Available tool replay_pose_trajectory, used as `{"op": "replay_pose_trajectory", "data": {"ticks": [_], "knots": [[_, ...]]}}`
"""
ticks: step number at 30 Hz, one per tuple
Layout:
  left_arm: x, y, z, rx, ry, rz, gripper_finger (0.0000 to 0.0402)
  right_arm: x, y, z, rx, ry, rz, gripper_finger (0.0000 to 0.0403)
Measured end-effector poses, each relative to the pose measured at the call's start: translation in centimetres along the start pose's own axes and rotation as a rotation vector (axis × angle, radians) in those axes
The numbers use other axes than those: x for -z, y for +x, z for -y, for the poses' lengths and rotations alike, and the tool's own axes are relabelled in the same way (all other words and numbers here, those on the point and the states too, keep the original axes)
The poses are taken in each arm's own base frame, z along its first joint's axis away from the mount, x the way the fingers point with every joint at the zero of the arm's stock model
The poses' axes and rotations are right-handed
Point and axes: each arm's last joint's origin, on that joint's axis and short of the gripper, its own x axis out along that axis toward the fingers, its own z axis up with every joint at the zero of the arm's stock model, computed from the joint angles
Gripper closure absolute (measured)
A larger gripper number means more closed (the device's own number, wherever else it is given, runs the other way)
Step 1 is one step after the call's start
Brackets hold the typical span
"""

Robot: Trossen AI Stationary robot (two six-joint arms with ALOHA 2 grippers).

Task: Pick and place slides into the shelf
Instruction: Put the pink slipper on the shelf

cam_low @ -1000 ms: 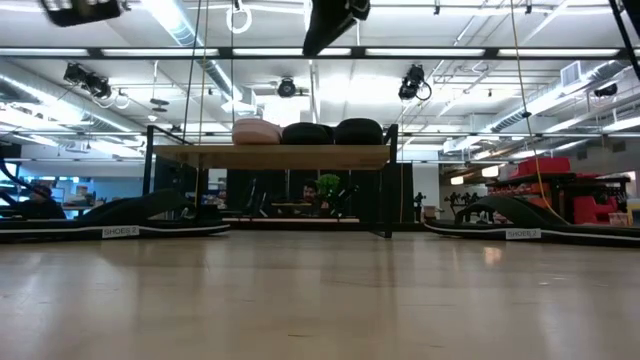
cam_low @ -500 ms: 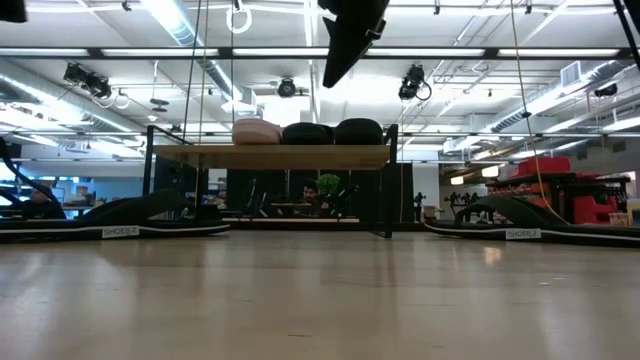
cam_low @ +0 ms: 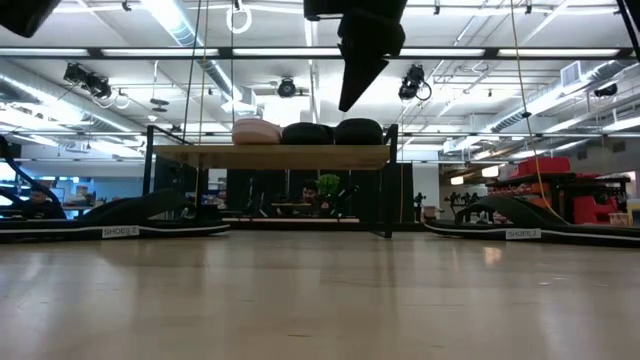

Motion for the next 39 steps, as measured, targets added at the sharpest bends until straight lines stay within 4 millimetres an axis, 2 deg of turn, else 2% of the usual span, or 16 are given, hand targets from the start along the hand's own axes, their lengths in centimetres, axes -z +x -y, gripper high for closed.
{"op": "replay_pose_trajectory", "data": {"ticks": [7,13,18,22,28,35,39], "knots": [[-0.5,-1.1,0.1,0.008,-0.021,-0.002,0.0367,0.0,0.0,0.0,0.001,-0.020,0.004,0.0290],[-0.3,-3.7,-0.2,-0.064,-0.042,0.005,0.0394,-0.1,0.0,0.1,0.002,-0.030,0.003,0.0290],[-0.1,-5.3,-0.1,-0.055,-0.061,0.004,0.0393,-0.1,0.0,0.1,0.002,-0.037,0.004,0.0290],[1.1,-5.2,-0.7,-0.102,-0.058,0.015,0.0391,-0.1,0.0,0.1,0.002,-0.036,0.004,0.0290],[3.5,-5.1,-2.3,-0.226,-0.201,0.065,0.0397,-0.1,0.0,0.1,0.002,-0.035,0.004,0.0290],[5.5,-4.9,-2.1,-0.158,-0.206,0.055,0.0376,-0.1,0.0,0.1,0.002,-0.012,0.004,0.0290],[5.8,-4.9,-2.1,-0.151,-0.191,0.053,0.0362,-0.1,0.0,0.1,0.002,-0.012,0.004,0.0290]]}}
